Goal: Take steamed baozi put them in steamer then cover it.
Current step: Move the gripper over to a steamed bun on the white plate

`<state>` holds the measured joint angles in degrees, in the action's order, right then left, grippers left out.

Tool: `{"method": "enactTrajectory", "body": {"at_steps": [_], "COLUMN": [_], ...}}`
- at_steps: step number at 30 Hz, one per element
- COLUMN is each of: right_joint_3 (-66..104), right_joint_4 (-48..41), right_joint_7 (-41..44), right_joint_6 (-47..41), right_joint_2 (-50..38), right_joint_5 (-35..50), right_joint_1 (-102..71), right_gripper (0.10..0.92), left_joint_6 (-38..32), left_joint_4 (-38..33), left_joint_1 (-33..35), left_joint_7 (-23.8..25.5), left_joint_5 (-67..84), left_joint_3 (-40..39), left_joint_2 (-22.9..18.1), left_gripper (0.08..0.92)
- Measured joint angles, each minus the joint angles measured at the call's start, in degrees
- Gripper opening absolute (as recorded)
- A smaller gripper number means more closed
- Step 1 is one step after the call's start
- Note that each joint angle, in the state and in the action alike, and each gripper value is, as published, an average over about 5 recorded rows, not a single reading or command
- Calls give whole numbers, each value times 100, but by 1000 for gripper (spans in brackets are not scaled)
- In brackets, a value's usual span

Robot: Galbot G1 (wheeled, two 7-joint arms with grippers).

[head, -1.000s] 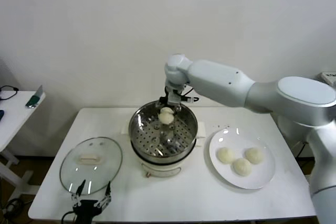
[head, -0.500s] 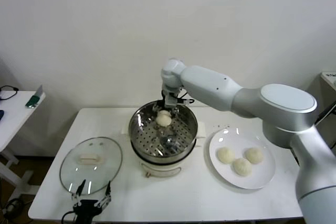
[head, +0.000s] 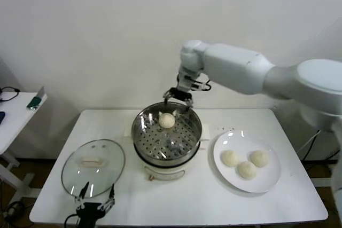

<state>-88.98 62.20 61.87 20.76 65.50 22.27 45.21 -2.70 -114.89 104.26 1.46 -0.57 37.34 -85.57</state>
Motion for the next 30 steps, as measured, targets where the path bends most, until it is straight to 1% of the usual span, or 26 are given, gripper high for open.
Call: {"method": "enactTrajectory", "body": {"at_steps": [3, 7, 11, 15, 22, 30], "right_joint_3": [-469, -996, -1303, -1403, -1129, -443], "right_joint_4": [457, 1091, 1655, 2033, 2248, 1993], "right_joint_7": [-106, -336, -643, -979, -1469, -1757], "right_joint_6": [-698, -1553, -2282, -2884, -3620, -4031], "right_joint_2": [-578, -1273, -1828, -2219, -2564, -2567], "right_joint_5": [454, 839, 1042, 1109, 970, 703], "right_joint_1": [296, 509, 527, 326, -406, -1368], "right_gripper": [823, 823, 823, 823, 823, 823], "left_joint_6": [2, 4, -1, -4, -6, -7], "left_joint_4": [-6, -21, -24, -26, -12, 1], "left_joint_1": [-21, -33, -37, -49, -60, -54], "left_joint_7": [7, 14, 13, 12, 7, 5], "left_joint_5": [-2, -1, 9, 14, 4, -13], "left_joint_3": [-8, -1, 28, 36, 44, 47], "left_joint_2": [0, 9, 25, 28, 15, 11], "left_gripper": [823, 823, 823, 823, 823, 823]}}
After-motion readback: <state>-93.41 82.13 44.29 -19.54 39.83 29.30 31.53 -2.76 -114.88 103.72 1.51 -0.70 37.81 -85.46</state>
